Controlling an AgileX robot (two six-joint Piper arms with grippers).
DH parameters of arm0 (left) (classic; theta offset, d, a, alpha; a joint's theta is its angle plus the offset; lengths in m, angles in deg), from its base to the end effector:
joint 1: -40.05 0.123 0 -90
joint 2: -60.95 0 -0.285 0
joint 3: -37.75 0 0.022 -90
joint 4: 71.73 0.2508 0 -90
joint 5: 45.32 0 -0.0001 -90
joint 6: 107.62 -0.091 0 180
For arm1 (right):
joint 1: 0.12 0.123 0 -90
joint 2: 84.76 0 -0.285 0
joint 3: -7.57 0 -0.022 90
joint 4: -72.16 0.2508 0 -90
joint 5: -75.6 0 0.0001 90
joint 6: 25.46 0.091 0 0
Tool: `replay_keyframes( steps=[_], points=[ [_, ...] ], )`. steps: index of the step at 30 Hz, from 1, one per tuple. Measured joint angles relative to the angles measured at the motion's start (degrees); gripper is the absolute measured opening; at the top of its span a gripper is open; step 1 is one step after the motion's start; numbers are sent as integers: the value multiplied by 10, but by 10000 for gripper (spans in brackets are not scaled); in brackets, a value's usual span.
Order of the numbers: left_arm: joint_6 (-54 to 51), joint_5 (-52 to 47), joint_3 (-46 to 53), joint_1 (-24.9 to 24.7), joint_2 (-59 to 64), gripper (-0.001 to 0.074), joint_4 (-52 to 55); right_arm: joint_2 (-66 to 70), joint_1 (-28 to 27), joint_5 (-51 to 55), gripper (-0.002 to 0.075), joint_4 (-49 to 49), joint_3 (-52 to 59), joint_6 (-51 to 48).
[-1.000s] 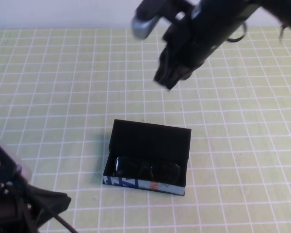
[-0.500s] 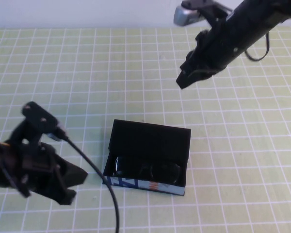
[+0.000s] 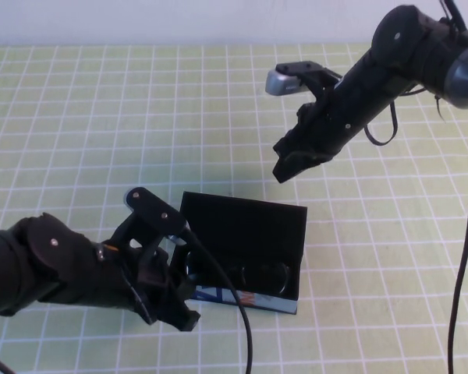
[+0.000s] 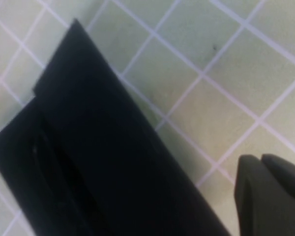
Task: Return glasses to glasses case
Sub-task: Close the glasses case
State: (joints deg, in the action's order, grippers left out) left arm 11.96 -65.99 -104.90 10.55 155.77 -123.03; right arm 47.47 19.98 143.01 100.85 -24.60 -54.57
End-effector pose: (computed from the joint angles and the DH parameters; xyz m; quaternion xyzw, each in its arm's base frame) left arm 0.2262 -0.1569 0.1829 0.3660 0.8729 -0.1784 0.2689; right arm 0.4217 0.1973 0.2332 -0.3377 0.9046 0.2287 0.1241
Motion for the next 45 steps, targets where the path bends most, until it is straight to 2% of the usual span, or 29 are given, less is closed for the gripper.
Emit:
replay_keyframes(
  steps=[14, 23, 30, 45],
  points=[
    [2, 22, -6, 0, 29, -3, -57, 59, 0, 3, -17, 15, 0, -9],
    [2, 22, -6, 0, 29, -3, -60, 64, 0, 16, -18, 91, 0, -62],
    [2, 22, -6, 0, 29, -3, -61, 45, 6, 16, -18, 100, 0, -66],
    [-9, 22, -6, 0, 29, -3, -57, -30, 74, 19, -18, 83, 92, -45]
  ],
)
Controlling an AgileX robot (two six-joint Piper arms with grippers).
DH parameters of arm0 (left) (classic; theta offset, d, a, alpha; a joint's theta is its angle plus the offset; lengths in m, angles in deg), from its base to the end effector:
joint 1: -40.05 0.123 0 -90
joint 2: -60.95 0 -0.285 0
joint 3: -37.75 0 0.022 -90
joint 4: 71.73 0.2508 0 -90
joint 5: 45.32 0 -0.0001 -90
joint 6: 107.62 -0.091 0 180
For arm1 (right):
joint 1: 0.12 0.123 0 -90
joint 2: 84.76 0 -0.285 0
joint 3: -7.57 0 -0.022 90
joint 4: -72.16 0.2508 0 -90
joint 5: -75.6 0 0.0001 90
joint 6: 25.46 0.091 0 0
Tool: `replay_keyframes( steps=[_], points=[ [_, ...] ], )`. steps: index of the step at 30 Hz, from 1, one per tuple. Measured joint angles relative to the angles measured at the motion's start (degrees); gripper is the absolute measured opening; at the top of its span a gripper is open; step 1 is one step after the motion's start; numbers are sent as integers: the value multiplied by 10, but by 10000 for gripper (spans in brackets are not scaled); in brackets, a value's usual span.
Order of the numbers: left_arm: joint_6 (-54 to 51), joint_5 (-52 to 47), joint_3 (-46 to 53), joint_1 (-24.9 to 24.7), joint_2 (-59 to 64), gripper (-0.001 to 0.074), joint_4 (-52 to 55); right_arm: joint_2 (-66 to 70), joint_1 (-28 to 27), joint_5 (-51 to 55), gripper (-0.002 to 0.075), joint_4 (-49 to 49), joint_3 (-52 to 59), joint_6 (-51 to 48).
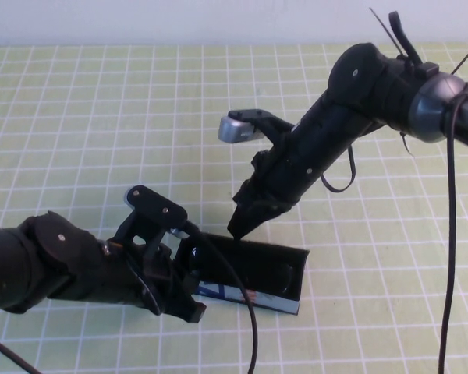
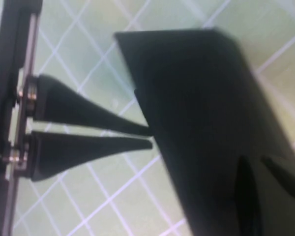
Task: Return glasses to glasses case
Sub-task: Close the glasses case
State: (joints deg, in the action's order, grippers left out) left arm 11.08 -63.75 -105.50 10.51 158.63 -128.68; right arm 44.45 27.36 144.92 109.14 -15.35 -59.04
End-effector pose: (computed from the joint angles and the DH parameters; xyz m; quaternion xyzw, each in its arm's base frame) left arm 0.2345 -0.1607 0.1739 0.3248 0.8878 -0.1866 0.2675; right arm 0.3656 0.2479 0.2203 -0.3948 0.8674 0.2984 0.0523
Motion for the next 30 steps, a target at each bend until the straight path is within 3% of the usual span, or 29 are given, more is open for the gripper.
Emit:
replay_keyframes(
  steps=[3, 7, 15, 21, 30],
  points=[
    [0, -33, -6, 0, 0, -3, 45, 0, 14, 0, -18, -4, 16, 1],
    [36, -170, -40, -1, -22, -3, 154, 0, 28, 0, -18, -12, 33, 1],
    [246, -352, -138, -1, -85, -3, 444, 0, 33, 0, -18, -46, 38, 1],
    [421, -376, -156, -1, -123, -3, 603, 2, 33, 0, -18, -53, 38, 2],
    [520, -377, -156, -1, -251, -3, 629, 6, 33, 0, -18, -53, 38, 3]
  ],
)
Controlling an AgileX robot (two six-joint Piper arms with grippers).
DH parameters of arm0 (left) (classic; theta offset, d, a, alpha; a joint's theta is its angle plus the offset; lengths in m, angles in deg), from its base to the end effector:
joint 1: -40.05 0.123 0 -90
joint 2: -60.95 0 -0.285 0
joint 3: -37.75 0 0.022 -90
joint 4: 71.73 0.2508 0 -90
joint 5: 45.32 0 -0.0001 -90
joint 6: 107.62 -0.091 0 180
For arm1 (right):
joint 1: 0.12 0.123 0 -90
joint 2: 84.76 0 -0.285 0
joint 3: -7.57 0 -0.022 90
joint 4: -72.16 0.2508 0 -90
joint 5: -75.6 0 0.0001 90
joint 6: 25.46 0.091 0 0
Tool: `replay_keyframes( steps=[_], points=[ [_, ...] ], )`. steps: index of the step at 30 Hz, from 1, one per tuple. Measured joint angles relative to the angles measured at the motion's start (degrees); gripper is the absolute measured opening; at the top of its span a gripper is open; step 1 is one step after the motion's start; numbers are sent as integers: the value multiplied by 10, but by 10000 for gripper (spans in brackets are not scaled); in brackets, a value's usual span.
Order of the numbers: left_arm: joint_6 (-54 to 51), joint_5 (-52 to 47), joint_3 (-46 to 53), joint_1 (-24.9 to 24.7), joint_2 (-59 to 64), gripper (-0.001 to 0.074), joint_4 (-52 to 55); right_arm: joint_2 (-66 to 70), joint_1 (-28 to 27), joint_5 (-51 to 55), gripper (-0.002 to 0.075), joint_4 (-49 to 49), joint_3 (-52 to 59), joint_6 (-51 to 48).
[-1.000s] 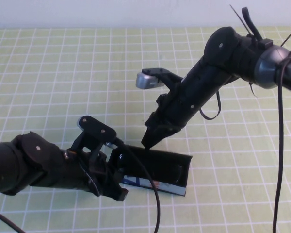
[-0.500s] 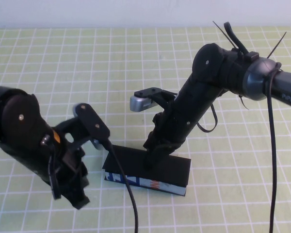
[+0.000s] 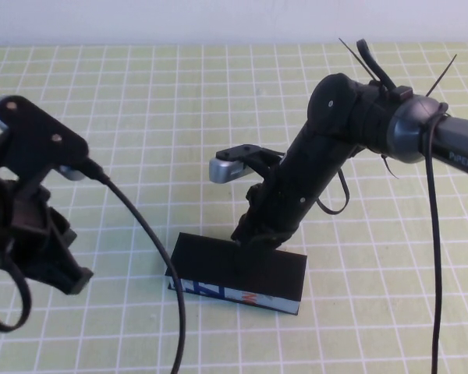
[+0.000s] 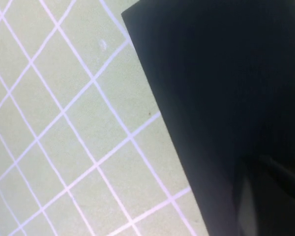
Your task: Return glasses to glasses case
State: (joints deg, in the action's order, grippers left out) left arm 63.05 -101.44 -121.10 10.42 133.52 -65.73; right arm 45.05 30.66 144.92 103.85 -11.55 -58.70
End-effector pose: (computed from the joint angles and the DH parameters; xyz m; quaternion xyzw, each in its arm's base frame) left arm 0.1882 -0.0979 0.3223 0.3375 0.9034 0.0030 0.2645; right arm 0.3459 0.2581 0.1948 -0.4281 0.8669 0.2554 0.0054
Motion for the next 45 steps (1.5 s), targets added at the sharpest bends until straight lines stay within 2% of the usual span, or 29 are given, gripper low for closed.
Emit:
replay_keyframes(
  steps=[7, 13, 20, 26, 32, 37, 45],
  points=[
    [24, -19, 0, 0, -134, -3, -8, -9, 0, 0, -18, -9, -66, 6],
    [39, -22, 18, 0, -263, -3, -27, -84, 0, 2, -18, -16, -116, 31],
    [84, -11, 106, 0, -403, -3, -38, -221, 1, 16, -18, -127, -123, 102],
    [119, 76, 189, 0, -464, -3, -43, -346, 1, 22, -18, -206, -101, 167],
    [125, 180, 264, 0, -474, -3, -84, -485, 1, -7, -18, -232, 26, 176],
    [126, 250, 316, 0, -474, -3, -109, -636, 1, -141, -18, -269, 208, 186],
    [126, 264, 332, 0, -474, -3, -114, -858, 1, -350, -18, -280, 505, 192]
  ],
)
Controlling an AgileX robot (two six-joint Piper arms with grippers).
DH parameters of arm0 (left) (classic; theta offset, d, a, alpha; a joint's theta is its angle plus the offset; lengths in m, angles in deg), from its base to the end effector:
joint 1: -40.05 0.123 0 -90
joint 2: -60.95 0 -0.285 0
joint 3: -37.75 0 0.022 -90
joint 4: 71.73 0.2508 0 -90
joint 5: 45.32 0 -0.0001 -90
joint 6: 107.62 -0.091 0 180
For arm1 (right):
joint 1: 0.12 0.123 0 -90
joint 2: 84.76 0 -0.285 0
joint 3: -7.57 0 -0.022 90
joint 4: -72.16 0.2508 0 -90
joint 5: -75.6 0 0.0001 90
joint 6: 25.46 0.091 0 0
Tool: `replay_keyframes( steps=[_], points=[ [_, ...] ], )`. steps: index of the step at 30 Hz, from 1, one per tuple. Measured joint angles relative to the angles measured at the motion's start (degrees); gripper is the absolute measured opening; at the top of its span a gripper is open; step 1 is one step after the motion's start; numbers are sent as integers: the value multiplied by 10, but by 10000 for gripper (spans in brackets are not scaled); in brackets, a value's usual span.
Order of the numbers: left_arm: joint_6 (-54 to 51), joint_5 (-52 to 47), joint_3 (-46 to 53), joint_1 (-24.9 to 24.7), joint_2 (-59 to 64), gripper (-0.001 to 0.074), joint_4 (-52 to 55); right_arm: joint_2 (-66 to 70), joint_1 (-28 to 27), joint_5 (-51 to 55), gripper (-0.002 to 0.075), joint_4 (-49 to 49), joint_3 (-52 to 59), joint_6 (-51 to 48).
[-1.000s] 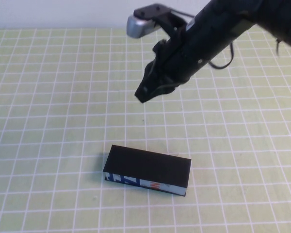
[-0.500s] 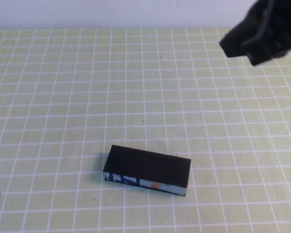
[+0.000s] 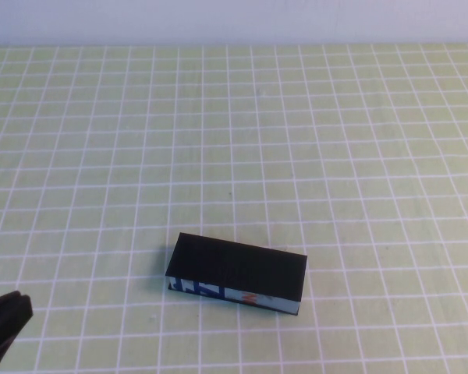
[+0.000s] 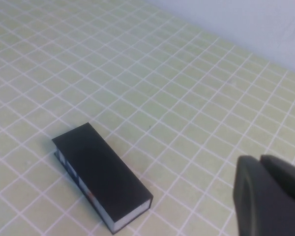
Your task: Return glasses to glasses case
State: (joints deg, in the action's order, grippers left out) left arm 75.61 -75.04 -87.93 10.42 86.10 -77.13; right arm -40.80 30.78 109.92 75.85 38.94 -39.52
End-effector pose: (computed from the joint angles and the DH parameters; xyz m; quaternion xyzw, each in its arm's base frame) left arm 0.0591 -0.0385 0.2818 0.1666 0.7972 -0.2047 0.5430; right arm 0.0992 0.0632 0.3750 -0.3020 0.7592 0.1141 0.5652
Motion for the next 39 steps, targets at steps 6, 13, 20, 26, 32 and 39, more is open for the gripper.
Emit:
replay_keyframes(
  steps=[6, 13, 20, 26, 32, 39],
  points=[
    [0, 2, 1, 0, 0, -3, 0, -103, 0, -108, -18, 3, 144, 1],
    [3, 2, 1, 0, 0, -3, 0, -139, 0, -126, -18, 8, 194, 1],
    [3, 3, 1, 0, 0, -3, 0, -141, 0, -117, -18, 23, 195, 1],
    [3, 3, 1, 0, 0, -3, 0, -141, 0, -114, -18, 25, 195, 1],
    [3, 3, 1, 0, 0, -3, 0, -141, 0, -113, -18, 26, 195, 0],
    [3, 15, 33, 0, 0, -3, -4, -141, 0, -113, -18, 34, 195, 0]
  ],
)
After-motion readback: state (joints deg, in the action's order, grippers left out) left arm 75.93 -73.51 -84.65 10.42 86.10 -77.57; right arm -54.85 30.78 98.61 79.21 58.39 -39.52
